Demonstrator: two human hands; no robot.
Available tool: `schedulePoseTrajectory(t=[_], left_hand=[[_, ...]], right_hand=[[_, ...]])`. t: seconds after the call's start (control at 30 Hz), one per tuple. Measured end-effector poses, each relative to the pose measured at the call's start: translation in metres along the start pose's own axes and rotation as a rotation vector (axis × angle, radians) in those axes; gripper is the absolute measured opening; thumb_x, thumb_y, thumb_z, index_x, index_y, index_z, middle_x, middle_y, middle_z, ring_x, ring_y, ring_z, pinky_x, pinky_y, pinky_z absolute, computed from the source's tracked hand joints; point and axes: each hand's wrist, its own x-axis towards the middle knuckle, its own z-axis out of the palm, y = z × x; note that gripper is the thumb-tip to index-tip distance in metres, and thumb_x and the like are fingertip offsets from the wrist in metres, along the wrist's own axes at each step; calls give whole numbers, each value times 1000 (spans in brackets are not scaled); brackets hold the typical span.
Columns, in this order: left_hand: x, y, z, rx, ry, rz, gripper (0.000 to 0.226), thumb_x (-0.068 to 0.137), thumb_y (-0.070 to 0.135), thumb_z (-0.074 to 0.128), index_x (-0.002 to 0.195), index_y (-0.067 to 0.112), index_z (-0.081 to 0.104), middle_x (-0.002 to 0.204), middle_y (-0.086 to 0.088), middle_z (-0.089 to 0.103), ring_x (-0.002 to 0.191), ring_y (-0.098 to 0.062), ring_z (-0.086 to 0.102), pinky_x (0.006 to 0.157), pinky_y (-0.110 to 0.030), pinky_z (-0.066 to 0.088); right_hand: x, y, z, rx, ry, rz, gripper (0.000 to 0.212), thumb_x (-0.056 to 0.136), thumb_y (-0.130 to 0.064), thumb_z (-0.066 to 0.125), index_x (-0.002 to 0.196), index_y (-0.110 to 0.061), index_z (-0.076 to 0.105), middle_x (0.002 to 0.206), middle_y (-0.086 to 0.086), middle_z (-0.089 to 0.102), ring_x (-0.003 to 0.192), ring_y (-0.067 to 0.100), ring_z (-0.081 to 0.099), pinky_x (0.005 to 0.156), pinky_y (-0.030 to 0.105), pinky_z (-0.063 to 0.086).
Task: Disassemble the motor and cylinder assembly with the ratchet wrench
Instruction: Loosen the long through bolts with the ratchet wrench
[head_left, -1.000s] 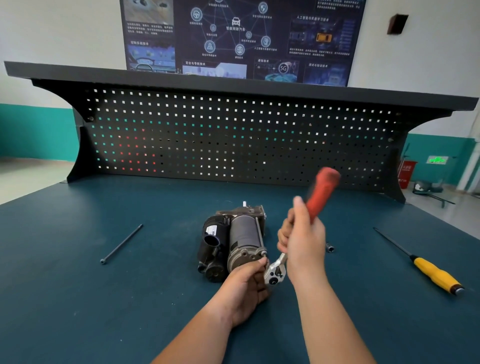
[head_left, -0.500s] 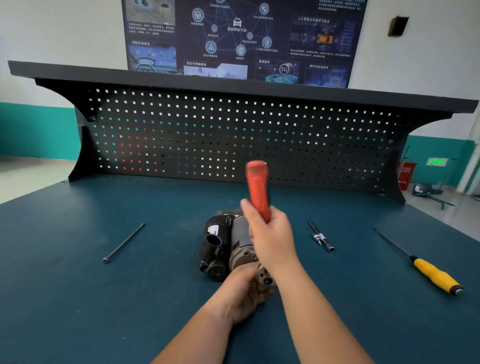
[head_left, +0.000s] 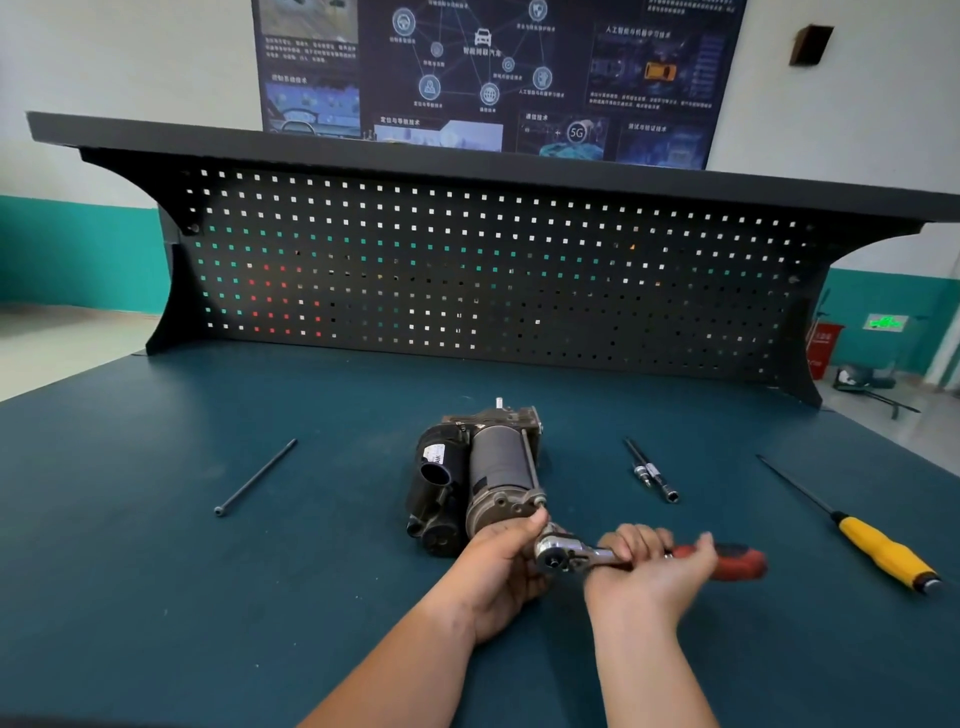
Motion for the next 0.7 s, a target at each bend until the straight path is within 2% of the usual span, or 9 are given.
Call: schedulePoseTrajectory(t=[0.13, 0.33, 0.5, 0.57, 0.63, 0.7], left_hand=[[2, 0, -1, -24, -1, -12, 21, 68, 35, 65, 57, 18, 72, 65, 3, 68, 56, -7, 60, 54, -19, 46], [4, 0, -2, -31, -20, -44, 22, 69, 35, 62, 57, 20, 73, 69, 3, 68, 58, -7, 61, 57, -20, 47], [3, -1, -3, -17, -32, -44, 17, 73, 31, 63, 68, 18, 72, 71, 0, 70, 58, -10, 63, 56, -21, 50], [4, -2, -4, -8, -32, -31, 18, 85, 25, 59, 73, 17, 68, 70, -1, 70, 58, -10, 63, 58, -22, 51], [4, -4, -4, 14, -22, -19, 25, 94, 18, 52, 73, 14, 65, 69, -3, 68, 61, -13, 62, 67, -27, 48], [2, -2, -4, 37, -17, -3, 23, 94, 7, 48, 74, 10, 61, 70, -7, 64, 64, -16, 59, 67, -30, 49]], right_hand=[[-2, 0, 10, -128, -45, -88, 44, 91, -49, 45, 61, -21, 30, 45, -8, 20, 35, 10, 20, 33, 18, 17], [-10, 2, 34, -414, -239, -210, 43, 96, -39, 44, 58, -21, 31, 44, -9, 21, 35, 8, 19, 34, 16, 17], [-16, 14, 57, -872, -513, -289, 40, 95, -32, 50, 61, -20, 35, 39, -9, 28, 33, 4, 24, 33, 17, 21], [-20, 22, 64, -1076, -655, -323, 38, 92, -32, 56, 60, -21, 40, 39, -10, 34, 36, 6, 29, 37, 20, 25], [-25, 33, 68, -1268, -772, -389, 39, 89, -35, 61, 57, -22, 42, 39, -11, 37, 39, 6, 32, 43, 23, 28], [-32, 45, 66, -1423, -870, -478, 44, 86, -35, 65, 52, -21, 41, 37, -13, 40, 38, 2, 35, 44, 17, 29]])
